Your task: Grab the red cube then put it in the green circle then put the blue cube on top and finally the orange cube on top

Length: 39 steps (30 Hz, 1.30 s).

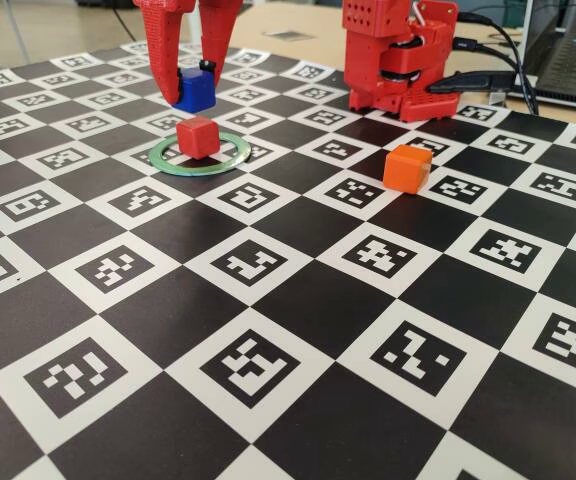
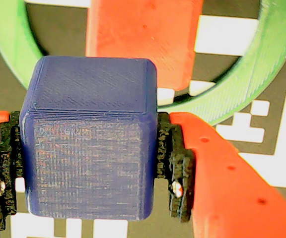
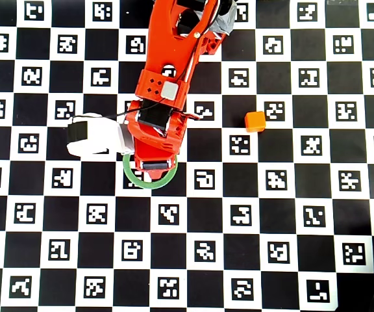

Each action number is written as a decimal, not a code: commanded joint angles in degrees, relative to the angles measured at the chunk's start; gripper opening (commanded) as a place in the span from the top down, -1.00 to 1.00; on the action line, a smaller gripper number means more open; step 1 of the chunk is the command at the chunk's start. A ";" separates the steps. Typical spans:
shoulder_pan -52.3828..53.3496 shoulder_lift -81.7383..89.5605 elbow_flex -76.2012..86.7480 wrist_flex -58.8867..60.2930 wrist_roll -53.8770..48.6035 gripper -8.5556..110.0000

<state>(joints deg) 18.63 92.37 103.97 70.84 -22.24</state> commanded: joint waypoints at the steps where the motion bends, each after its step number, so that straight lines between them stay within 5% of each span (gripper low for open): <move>1: 0.70 4.04 0.26 -1.58 -0.70 0.78; 39: 3.60 3.69 5.80 -6.06 -2.29 0.77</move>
<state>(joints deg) 22.06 92.46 110.04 65.92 -25.05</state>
